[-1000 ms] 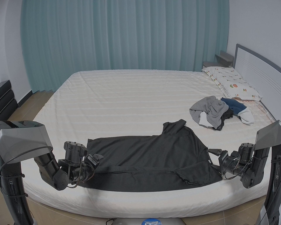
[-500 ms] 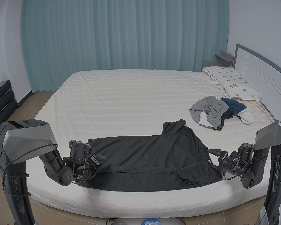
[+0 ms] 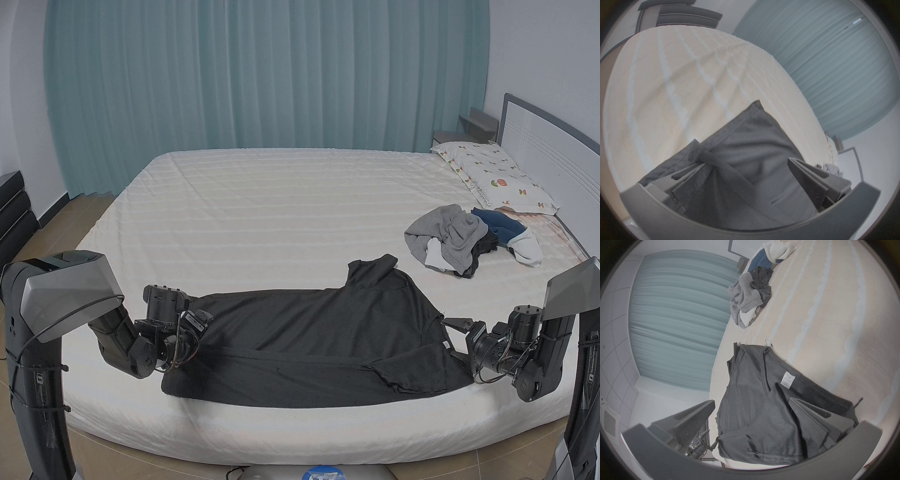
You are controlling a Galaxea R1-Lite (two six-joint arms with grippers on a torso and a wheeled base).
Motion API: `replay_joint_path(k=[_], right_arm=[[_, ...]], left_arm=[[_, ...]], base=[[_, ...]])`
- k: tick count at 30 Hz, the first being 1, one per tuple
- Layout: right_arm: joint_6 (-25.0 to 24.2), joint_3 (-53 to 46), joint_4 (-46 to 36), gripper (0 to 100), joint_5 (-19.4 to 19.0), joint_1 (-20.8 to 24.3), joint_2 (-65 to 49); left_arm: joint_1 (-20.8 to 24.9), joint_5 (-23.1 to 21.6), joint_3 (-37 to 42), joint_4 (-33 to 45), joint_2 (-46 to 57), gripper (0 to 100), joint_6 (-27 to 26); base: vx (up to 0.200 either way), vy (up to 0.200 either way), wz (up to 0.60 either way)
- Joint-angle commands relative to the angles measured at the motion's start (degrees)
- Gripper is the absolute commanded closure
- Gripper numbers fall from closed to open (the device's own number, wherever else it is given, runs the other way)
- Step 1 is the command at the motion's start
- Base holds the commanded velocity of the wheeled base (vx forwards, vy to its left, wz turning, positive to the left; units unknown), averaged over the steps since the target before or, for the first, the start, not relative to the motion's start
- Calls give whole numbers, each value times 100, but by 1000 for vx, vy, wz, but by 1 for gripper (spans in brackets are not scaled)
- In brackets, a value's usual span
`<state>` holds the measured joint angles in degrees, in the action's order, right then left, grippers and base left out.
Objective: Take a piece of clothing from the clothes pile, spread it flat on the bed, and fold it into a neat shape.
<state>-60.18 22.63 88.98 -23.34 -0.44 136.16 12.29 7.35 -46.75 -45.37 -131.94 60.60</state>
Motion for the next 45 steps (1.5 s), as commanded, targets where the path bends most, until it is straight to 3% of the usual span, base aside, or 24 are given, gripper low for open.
replay_joint_path(k=[1, 4, 13, 19, 23, 25, 28, 39, 45], right_arm=[[-2, 5, 49, 0, -3, 0, 7], [-11, -4, 49, 0, 5, 0, 7], [-2, -13, 49, 0, 5, 0, 7], [-2, -21, 49, 0, 5, 0, 7], [-2, -48, 49, 0, 14, 0, -10], [-2, -171, 41, 0, 58, 0, -133], [7, -347, 41, 0, 208, 61, -371], [86, -557, 41, 0, 234, 158, -450], [156, -557, 41, 0, 243, 158, -379]], left_arm=[[-174, 135, -317, -33, -157, 0, 259], [-359, 109, -431, -42, -139, 0, 593], [-482, -23, -159, -24, 1, 0, 567], [-473, -427, 351, -15, 775, 0, 541], [-491, -621, 834, -15, 1030, 0, 224], [-464, -972, 1309, -68, 1162, 0, -57], [-438, -1113, 1520, -77, 1153, 0, -66], [-341, -1008, 1907, -534, 836, 0, -127], [-262, -665, 1942, -534, 652, 0, -426]], base=[[0, 0, 0], [0, 0, 0], [0, 0, 0], [0, 0, 0], [0, 0, 0], [0, 0, 0], [0, 0, 0], [-18, 0, 0], [-167, 0, 0]])
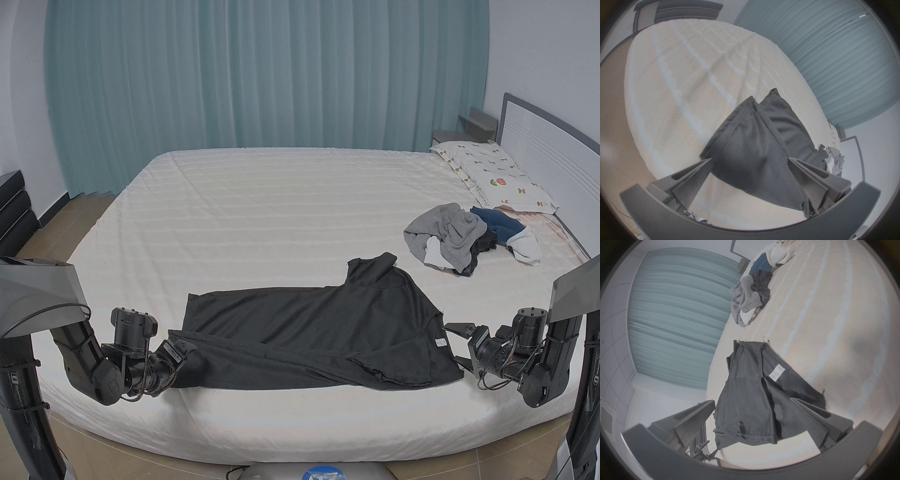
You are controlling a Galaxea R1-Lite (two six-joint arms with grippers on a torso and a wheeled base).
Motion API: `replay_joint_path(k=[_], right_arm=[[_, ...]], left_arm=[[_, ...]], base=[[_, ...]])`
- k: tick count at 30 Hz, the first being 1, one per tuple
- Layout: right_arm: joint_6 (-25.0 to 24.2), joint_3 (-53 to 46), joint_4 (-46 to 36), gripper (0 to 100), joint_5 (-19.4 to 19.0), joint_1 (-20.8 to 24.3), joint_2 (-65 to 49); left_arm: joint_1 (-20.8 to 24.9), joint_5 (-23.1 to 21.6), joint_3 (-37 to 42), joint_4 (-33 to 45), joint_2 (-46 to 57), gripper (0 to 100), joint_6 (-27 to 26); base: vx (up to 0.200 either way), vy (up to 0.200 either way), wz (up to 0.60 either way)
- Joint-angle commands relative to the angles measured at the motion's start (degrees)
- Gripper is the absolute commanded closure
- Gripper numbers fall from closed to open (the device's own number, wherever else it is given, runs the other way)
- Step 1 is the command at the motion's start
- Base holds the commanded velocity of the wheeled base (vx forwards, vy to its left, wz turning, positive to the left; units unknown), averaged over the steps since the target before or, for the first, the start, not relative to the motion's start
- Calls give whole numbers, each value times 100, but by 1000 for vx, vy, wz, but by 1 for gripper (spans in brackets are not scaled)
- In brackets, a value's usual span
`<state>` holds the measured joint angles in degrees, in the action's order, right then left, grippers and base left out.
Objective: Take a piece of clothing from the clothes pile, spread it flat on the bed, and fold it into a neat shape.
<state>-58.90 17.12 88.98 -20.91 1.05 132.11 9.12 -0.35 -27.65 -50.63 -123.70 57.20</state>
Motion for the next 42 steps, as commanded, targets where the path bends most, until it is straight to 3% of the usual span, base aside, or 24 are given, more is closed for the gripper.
replay_joint_path(k=[1, 4, 10, 21, 22, 26, 36, 42], right_arm=[[37, -6, 41, 0, -1, 27, 43], [46, -6, 41, 0, 16, 89, 78], [125, 37, 41, 0, 394, 256, 140], [134, -68, 14, 0, 456, 440, 78], [160, -94, 5, 0, 456, 466, 69], [353, -173, -12, 0, 500, 554, 122], [599, 169, -627, 0, 1282, 844, 412], [714, 284, -707, 0, 1484, 853, 535]], left_arm=[[108, 334, -4, -17, -278, 0, -174], [169, 607, -74, -17, -445, 0, -192], [283, 677, -373, -9, -568, 0, -183], [292, 1099, -804, 18, -919, 0, -218], [292, 1134, -768, 0, -946, 100, -218], [266, 1371, -716, -9, -954, 100, -200], [222, 1380, -540, -9, -849, 100, -218], [187, 1380, -540, -17, -814, 100, -227]], base=[[0, 0, 0], [0, 0, 0], [0, 0, 0], [0, 0, 0], [0, 0, 0], [0, 0, 0], [0, 0, 0], [0, 0, 0]])
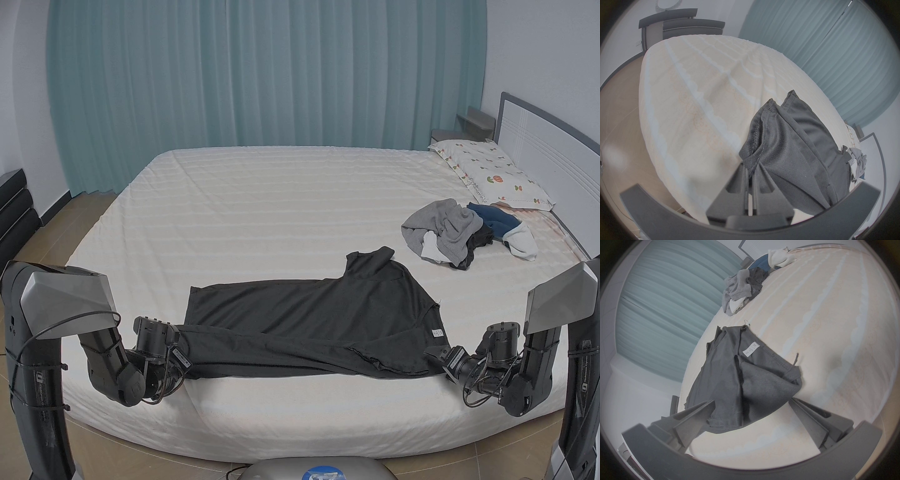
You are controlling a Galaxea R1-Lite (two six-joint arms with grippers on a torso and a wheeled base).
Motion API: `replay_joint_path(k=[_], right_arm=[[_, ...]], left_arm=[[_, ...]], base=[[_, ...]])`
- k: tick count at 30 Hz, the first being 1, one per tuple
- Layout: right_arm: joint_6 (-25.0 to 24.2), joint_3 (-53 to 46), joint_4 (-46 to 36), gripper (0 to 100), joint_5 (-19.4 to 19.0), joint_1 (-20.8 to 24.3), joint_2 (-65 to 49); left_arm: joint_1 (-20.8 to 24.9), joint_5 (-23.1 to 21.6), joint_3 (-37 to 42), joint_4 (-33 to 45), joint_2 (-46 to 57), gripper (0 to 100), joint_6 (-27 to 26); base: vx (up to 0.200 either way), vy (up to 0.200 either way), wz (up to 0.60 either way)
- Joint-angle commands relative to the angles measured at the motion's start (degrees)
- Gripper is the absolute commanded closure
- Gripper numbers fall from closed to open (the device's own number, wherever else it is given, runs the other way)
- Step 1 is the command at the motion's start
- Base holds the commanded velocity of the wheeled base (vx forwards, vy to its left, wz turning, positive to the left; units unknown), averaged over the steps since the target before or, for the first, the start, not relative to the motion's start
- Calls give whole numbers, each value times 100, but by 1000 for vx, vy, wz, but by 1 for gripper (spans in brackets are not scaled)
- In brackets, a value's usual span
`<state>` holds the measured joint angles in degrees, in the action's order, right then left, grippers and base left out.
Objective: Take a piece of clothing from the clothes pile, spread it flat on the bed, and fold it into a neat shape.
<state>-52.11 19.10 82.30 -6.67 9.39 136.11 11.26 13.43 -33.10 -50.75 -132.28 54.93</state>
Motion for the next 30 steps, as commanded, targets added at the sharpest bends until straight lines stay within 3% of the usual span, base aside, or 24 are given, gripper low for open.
replay_joint_path(k=[1, 4, 5, 15, 20, 21, 24, 30], right_arm=[[35, 102, -56, 0, 104, 19, 162], [44, 217, -74, 0, 280, 19, 197], [44, 234, -74, 100, 342, 11, 188], [624, 23, -197, 100, 588, -104, 12], [791, -100, -285, 100, 579, -253, -331], [861, -117, -408, 100, 570, -315, -436], [1037, -170, -627, 100, 544, -394, -577], [1485, -399, -829, 100, 482, -446, -647]], left_arm=[[-37, 1, 14, 4, 44, 100, -9], [-45, 1, 23, 4, 36, 100, -44], [-45, -7, 49, -5, 36, 100, -53], [-98, -60, 225, -111, 97, 100, -281], [-177, -78, 585, -568, 106, 100, -861], [-221, -183, 866, -1042, 97, 100, -1116], [-309, -280, 1165, -1447, 44, 100, -1485], [-379, -289, 1464, -1614, -61, 100, -2013]], base=[[0, 0, 0], [0, 0, 0], [0, 0, 0], [0, 0, 0], [0, 0, 0], [0, 0, 0], [0, 0, 0], [0, 0, 0]])
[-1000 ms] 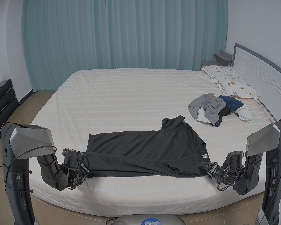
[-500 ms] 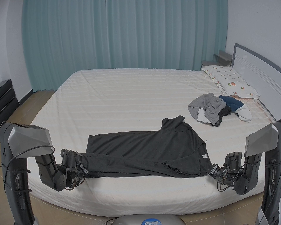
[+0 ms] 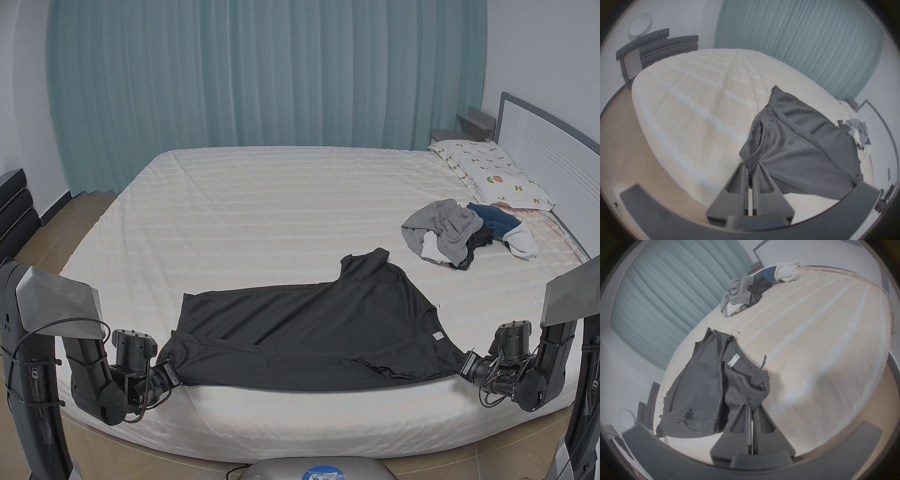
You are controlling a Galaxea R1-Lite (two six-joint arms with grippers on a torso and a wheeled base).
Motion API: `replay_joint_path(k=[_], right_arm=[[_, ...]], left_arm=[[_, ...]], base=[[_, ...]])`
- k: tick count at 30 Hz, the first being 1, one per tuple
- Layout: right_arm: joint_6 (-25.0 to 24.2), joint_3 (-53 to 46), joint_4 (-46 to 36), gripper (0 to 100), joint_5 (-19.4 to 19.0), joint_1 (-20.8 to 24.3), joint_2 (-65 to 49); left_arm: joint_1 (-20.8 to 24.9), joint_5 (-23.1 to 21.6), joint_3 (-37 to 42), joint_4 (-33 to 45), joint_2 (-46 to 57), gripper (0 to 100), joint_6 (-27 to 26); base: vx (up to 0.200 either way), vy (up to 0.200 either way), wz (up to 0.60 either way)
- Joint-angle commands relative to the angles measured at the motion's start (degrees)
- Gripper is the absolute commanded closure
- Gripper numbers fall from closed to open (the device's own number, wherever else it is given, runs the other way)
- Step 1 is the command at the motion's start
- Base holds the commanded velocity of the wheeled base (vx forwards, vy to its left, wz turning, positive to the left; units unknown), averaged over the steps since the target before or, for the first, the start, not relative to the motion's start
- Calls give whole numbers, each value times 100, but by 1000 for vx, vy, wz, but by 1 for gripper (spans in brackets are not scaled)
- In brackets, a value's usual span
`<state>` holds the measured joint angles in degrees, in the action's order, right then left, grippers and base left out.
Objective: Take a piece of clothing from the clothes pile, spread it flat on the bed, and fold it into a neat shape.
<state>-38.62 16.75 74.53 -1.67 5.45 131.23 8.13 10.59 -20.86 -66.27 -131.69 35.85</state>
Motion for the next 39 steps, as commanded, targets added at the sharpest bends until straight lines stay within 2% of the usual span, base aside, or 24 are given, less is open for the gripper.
replay_joint_path(k=[1, 5, 12, 13, 14, 19, 25, 31, 36, 39], right_arm=[[171, -190, -62, 100, -18, -35, -133], [399, -313, -62, 100, -18, 35, -1], [733, -515, -53, 100, -18, 62, 16], [759, -541, -53, 100, -18, 62, 16], [795, -585, -44, 0, -18, 62, 16], [935, -717, -53, 0, -18, 149, -133], [935, -638, -62, 0, -26, -62, -616], [891, -471, -18, 0, -79, -237, -1126], [795, -392, 9, 0, -211, -237, -1065], [742, -374, 9, 0, -272, -237, -1065]], left_arm=[[-66, -5, 258, -62, -137, 100, -131], [-84, -5, 346, -62, -146, 100, -342], [-84, -5, 398, -62, -155, 100, -368], [-84, -5, 425, -62, -146, 0, -377], [-84, -5, 477, -62, -137, 0, -421], [-136, -13, 574, -70, -93, 0, -632], [-295, -49, 565, -62, 118, 0, -650], [-743, -840, 521, 79, 953, 0, -632], [-901, -1068, 319, 114, 1014, 0, -421], [-945, -1349, 266, 123, 1005, 0, -289]], base=[[0, 0, 0], [0, 0, 0], [0, 0, 0], [0, 0, 0], [0, 0, 0], [0, 0, 0], [0, 0, 0], [0, 0, 0], [0, 0, 0], [0, 0, 0]])
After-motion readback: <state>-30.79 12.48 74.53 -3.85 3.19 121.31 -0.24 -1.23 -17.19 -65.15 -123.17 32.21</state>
